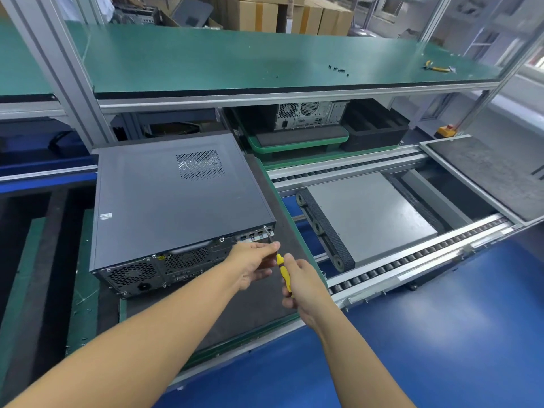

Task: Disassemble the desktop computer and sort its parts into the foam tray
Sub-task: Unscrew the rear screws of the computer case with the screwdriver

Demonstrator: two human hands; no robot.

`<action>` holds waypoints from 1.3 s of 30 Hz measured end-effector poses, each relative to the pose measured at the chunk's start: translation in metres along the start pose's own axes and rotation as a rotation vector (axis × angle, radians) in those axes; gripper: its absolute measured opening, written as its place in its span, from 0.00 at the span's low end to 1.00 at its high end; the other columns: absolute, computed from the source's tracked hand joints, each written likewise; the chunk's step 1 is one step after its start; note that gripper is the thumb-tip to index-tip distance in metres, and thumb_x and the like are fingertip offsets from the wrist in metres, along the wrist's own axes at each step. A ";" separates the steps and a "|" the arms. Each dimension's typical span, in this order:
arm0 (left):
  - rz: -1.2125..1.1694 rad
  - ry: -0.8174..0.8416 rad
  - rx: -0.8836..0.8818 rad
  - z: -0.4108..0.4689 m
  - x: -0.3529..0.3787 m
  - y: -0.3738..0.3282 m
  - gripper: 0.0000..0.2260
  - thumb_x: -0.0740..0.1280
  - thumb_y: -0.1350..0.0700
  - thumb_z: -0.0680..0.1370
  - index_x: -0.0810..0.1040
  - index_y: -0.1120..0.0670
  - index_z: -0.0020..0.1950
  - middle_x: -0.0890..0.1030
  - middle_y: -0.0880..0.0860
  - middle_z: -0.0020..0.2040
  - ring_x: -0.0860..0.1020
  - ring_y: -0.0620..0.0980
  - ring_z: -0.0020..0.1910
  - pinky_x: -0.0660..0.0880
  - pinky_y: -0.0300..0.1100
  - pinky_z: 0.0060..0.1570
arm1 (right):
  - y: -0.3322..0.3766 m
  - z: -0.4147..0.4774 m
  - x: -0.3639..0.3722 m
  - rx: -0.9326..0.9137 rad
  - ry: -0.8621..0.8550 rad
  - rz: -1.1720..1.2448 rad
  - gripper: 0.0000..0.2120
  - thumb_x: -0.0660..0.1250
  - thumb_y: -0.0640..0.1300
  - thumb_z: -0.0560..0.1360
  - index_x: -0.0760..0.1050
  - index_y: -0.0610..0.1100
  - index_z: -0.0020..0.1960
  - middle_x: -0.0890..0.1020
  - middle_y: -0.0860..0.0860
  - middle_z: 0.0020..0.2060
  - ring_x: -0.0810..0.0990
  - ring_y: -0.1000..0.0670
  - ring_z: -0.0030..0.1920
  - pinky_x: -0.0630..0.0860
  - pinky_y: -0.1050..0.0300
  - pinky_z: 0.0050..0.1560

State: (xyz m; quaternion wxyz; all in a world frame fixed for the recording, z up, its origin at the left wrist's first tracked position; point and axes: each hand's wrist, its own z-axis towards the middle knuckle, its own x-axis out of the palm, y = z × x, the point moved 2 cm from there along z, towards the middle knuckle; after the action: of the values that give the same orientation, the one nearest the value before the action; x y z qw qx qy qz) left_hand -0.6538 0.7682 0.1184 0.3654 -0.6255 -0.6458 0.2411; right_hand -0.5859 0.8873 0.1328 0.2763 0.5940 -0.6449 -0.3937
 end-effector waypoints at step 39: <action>-0.224 0.035 -0.059 0.004 0.006 -0.009 0.03 0.71 0.64 0.77 0.80 0.58 0.44 0.83 0.53 0.35 0.80 0.48 0.34 0.80 0.42 0.39 | -0.001 -0.016 -0.003 0.086 0.019 0.363 0.08 0.65 0.48 0.79 0.73 0.43 0.51 0.73 0.48 0.34 0.70 0.53 0.27 0.65 0.61 0.24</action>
State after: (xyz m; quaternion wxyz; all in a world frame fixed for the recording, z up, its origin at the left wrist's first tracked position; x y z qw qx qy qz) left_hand -0.6624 0.7742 0.1240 0.3828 -0.5642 -0.7119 0.1686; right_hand -0.5722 0.8872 0.1407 0.3233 0.4829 -0.7550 -0.3036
